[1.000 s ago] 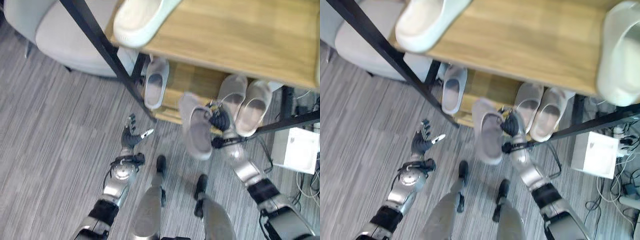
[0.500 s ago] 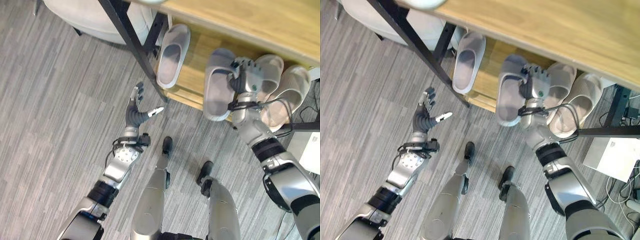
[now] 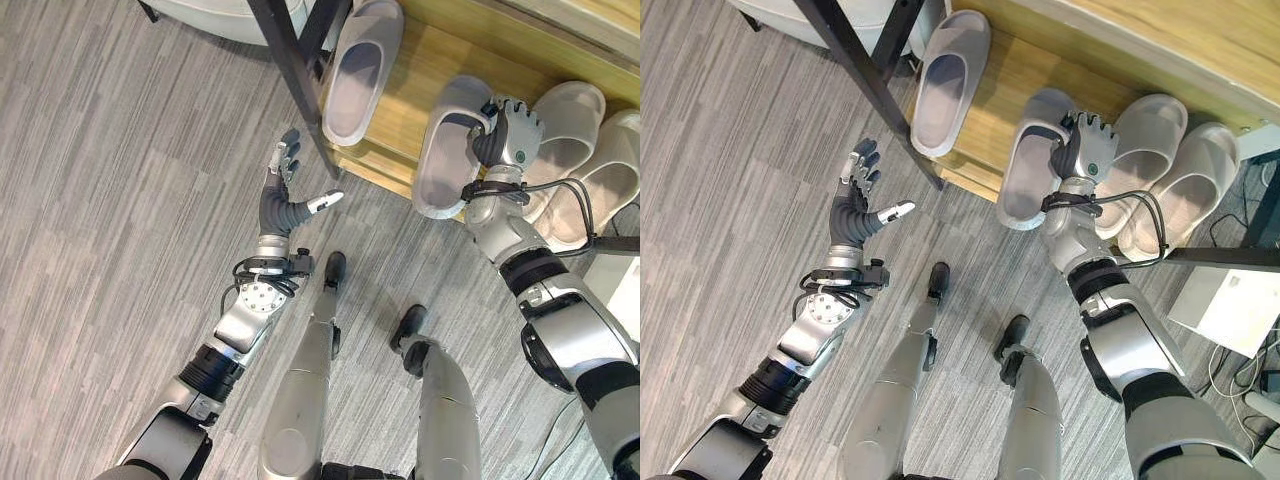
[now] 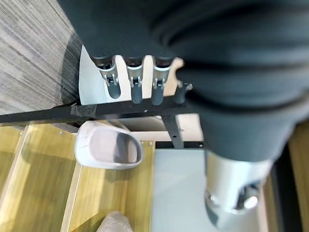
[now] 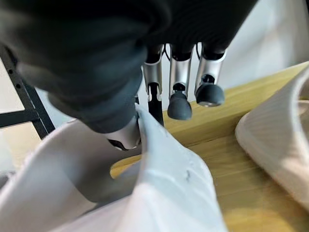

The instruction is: Arrange the slippers neatly on the shoe rack.

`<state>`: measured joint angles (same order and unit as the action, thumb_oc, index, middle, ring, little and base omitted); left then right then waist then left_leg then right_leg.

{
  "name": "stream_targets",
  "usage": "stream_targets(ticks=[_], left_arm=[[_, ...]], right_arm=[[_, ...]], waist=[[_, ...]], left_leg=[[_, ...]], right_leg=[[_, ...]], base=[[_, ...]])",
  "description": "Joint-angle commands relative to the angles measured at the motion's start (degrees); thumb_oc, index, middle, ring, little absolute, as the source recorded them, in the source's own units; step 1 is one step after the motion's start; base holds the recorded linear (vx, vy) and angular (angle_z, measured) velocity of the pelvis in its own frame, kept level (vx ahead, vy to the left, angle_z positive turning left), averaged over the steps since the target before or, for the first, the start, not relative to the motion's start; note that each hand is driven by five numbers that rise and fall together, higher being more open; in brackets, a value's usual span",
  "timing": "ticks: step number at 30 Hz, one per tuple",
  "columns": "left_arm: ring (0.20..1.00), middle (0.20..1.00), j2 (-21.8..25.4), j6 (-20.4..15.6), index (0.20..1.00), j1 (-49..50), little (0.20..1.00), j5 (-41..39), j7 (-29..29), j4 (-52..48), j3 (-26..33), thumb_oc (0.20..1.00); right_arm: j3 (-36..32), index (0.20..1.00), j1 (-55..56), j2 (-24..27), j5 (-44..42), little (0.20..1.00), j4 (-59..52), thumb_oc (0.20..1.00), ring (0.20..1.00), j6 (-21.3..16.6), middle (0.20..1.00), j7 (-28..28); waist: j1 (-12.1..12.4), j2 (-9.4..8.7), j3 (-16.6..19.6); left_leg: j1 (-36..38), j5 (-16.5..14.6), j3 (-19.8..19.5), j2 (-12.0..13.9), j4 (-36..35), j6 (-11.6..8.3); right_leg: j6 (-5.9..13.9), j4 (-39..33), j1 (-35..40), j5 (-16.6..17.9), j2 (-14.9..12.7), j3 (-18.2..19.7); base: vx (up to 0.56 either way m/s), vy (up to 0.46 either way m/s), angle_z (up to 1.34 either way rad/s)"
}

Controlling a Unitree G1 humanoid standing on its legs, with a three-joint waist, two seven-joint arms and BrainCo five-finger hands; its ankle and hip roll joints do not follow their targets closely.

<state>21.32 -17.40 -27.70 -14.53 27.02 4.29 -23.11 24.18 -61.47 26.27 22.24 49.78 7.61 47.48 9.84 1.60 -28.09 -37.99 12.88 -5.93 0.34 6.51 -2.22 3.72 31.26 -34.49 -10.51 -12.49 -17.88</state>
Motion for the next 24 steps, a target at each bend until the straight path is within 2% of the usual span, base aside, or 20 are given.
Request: stream_targets(ticks=[1, 4, 5, 6, 8, 9, 10, 12, 13, 15, 16, 18, 22, 24], left_arm=[[1.000, 1.000, -0.01, -4.52, 1.000, -1.89, 1.000, 2.51, 0.98, -4.59, -1.76, 1.000], [1.000, 1.000, -0.05, -4.71, 1.000, -2.67, 1.000, 2.52, 1.17, -5.26, -2.37, 1.000], [1.000, 1.000, 0.03, -4.90, 1.000, -2.80, 1.000, 2.19, 0.94, -5.89, -2.71, 1.000], [1.000, 1.000, 0.03, -4.88, 1.000, -2.80, 1.000, 2.18, 0.93, -5.90, -2.69, 1.000], [1.000, 1.000, -0.59, -5.01, 1.000, -3.05, 1.000, 1.31, 0.85, -5.44, -3.08, 1.000], [1.000, 1.000, -0.63, -5.00, 1.000, -3.04, 1.000, 1.29, 0.87, -5.38, -3.07, 1.000], [1.000, 1.000, -0.81, -4.57, 1.000, -3.62, 1.000, 0.85, 0.79, -4.81, -3.49, 1.000], [1.000, 1.000, -0.88, -4.16, 1.000, -3.90, 1.000, 0.84, 0.80, -4.53, -3.51, 1.000], [1.000, 1.000, -1.03, -3.57, 1.000, -4.32, 1.000, 1.01, 1.16, -3.91, -3.28, 1.000], [1.000, 1.000, -0.98, -3.58, 1.000, -4.32, 1.000, 1.01, 1.17, -3.90, -3.31, 1.000], [1.000, 1.000, -0.97, -2.93, 1.000, -5.24, 1.000, 1.19, 1.54, -3.07, -2.96, 1.000], [1.000, 1.000, -0.72, -2.52, 1.000, -5.69, 1.000, 0.92, 1.10, -2.31, -2.75, 1.000], [1.000, 1.000, -0.08, -1.67, 1.000, -5.13, 1.000, 0.79, -0.19, -1.65, -1.52, 1.000], [1.000, 1.000, -0.08, -1.02, 1.000, -3.93, 1.000, 0.01, -0.81, -0.30, -1.00, 1.000]], right_arm=[[2.36, 0.200, -4.93, 3.85, -2.80, 0.200, 1.03, 0.200, 0.200, -1.82, 0.200, 3.62], [2.20, 0.200, -6.21, 5.05, -4.99, 0.200, 2.96, 0.200, 0.200, -2.47, 0.200, 4.84], [2.26, 0.630, -6.82, 5.41, -6.92, 0.630, 3.62, 0.630, 0.630, -3.13, 0.630, 4.52], [2.29, 1.000, -6.86, 5.42, -6.94, 1.000, 3.67, 1.000, 1.000, -3.15, 1.000, 4.52], [1.50, 1.000, -7.22, 5.12, -10.67, 1.000, 3.74, 1.000, 1.000, -4.57, 1.000, 3.54], [1.57, 1.000, -7.22, 5.12, -10.70, 1.000, 3.78, 1.000, 1.000, -4.62, 1.000, 3.51], [0.28, 1.000, -7.73, 4.04, -15.46, 1.000, 5.19, 1.000, 1.000, -6.32, 1.000, 3.14], [-1.23, 1.000, -7.28, 2.47, -19.89, 1.000, 4.83, 1.000, 1.000, -8.25, 1.000, 2.64], [-4.23, 1.000, -6.21, -0.11, -26.85, 1.000, 4.64, 1.000, 1.000, -11.60, 1.000, 2.14], [-4.25, 1.000, -6.22, -0.12, -26.91, 1.000, 4.69, 1.000, 1.000, -11.67, 1.000, 2.13], [-7.58, 1.000, -5.01, -3.28, -35.24, 1.000, 4.80, 1.000, 1.000, -15.60, 1.000, 1.73], [-9.22, 1.000, -3.80, -5.74, -42.89, 1.000, 4.28, 1.000, 1.000, -18.94, 1.000, -0.48], [-10.17, 1.000, 0.51, -10.06, -49.02, 1.000, 0.53, 1.000, 1.000, -22.11, 1.000, -4.06], [-10.02, 1.000, 2.66, -12.09, -50.63, 1.000, -0.35, 1.000, 1.000, -22.41, 1.000, -6.51]], waist=[[1.81, -0.08, 2.49], [2.31, 0.06, 2.46], [2.71, 0.08, 2.42], [2.69, 0.09, 2.41], [2.91, -0.24, 2.46], [2.69, -0.58, 2.71], [2.96, -0.49, 2.57], [2.76, -0.68, 2.41], [2.40, -0.82, 2.19], [2.45, -0.87, 2.14], [2.11, -0.89, 1.88], [1.79, -0.90, 1.55], [1.03, -0.95, 0.78], [0.61, -1.08, 0.52]], left_leg=[[1.19, -11.69, -0.96, -0.12, 5.32, -1.97], [0.62, -11.58, -1.25, -0.49, 5.25, -2.06], [0.44, -11.56, -1.39, -0.63, 5.22, -2.10], [0.42, -11.57, -1.40, -0.63, 5.23, -2.10], [0.44, -11.68, -1.54, -0.75, 5.24, -2.10], [1.13, -13.30, -1.65, -0.84, 5.27, -2.36], [0.90, -11.78, -1.52, -0.75, 4.99, -2.02], [1.43, -11.90, -1.36, -0.71, 4.92, -2.00], [2.11, -12.05, -1.17, -0.57, 4.70, -1.94], [2.20, -12.05, -1.13, -0.56, 4.66, -1.94], [2.78, -12.05, -0.87, -0.42, 4.45, -1.90], [3.43, -12.06, -0.66, -0.17, 4.03, -1.88], [4.71, -11.93, 0.06, 0.14, 3.24, -1.96], [5.20, -11.82, 0.29, 0.37, 2.92, -2.03]], right_leg=[[3.28, -7.21, 3.82, -0.97, 0.61, 1.89], [3.45, -7.27, 3.62, -0.97, 0.38, 1.32], [3.56, -7.38, 3.61, -0.93, 0.24, 1.07], [3.56, -7.38, 3.60, -0.93, 0.23, 1.06], [3.62, -7.46, 3.85, -0.95, 0.12, 0.96], [3.91, -7.19, 4.37, -2.51, 0.10, 1.49], [3.63, -7.91, 4.43, -0.80, 0.08, 0.96], [3.52, -8.12, 4.81, -0.73, 0.25, 1.18], [3.39, -8.26, 5.13, -0.70, 0.48, 1.43], [3.39, -8.27, 5.18, -0.71, 0.48, 1.46], [3.24, -8.40, 5.44, -0.65, 0.63, 1.71], [3.12, -8.59, 5.75, -0.60, 0.81, 2.04], [2.85, -9.32, 6.54, -0.38, 1.22, 2.65], [2.76, -9.86, 6.83, -0.06, 1.44, 2.96]], base=[[0.03, 0.006, 0.07], [0.03, 0.005, 0.21], [0.03, 0.011, 0.17], [0.03, 0.005, 0.09], [0.08, -0.012, 0.06], [0.04, 0.018, 0.06], [0.02, 0.017, 0.09], [-0.03, 0.038, 0.09], [0.00, 0.009, 0.07], [0.00, 0.004, 0.02], [0.00, 0.018, -0.05], [-0.01, 0.016, -0.05], [-0.01, 0.013, -0.18], [-0.02, 0.005, -0.14]])
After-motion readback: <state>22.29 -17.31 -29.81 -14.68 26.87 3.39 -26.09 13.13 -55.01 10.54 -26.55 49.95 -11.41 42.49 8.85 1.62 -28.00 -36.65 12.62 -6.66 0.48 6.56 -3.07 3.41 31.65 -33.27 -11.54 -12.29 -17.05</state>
